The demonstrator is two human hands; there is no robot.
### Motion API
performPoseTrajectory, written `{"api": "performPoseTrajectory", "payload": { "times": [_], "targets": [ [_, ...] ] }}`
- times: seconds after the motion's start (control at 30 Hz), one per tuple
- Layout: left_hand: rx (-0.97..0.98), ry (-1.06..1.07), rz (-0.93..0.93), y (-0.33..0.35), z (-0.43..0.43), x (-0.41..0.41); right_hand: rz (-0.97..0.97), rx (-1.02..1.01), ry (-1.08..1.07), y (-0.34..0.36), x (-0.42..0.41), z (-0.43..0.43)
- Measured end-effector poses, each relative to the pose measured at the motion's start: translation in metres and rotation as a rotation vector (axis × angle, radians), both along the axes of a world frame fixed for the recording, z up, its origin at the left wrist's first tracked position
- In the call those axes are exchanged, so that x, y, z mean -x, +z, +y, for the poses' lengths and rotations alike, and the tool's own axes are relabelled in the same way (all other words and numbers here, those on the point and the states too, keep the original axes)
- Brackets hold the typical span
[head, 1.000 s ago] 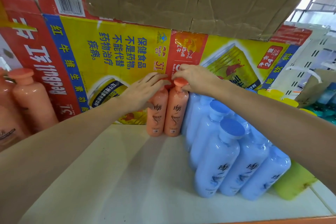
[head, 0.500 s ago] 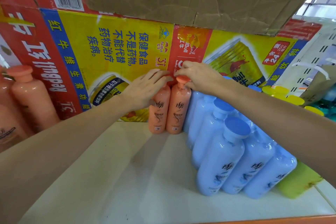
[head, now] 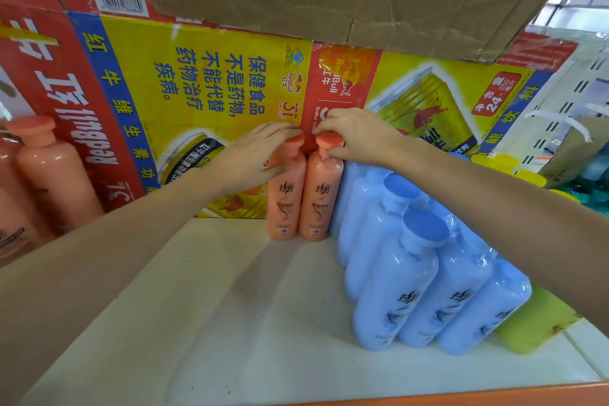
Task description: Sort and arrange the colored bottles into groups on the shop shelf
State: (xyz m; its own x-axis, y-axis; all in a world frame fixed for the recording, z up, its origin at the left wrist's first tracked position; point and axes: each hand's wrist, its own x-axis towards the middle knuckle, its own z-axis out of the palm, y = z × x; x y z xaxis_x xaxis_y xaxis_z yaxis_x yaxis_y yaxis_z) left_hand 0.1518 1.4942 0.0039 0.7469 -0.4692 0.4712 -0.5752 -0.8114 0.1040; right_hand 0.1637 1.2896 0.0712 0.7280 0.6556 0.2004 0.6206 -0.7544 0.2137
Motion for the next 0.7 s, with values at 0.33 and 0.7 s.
{"api": "performPoseTrajectory", "payload": {
  "times": [0.33,0.7],
  "targets": [
    [-0.05,0.047,0.012,0.02,0.003,0.012,0.008,0.03,0.016,0.01,0.003,-0.001],
    [-0.073,0.239,0.073,0.064,0.079,0.068,0.239,-0.266,0.212,0.03,0.017,0.032]
  ]
}}
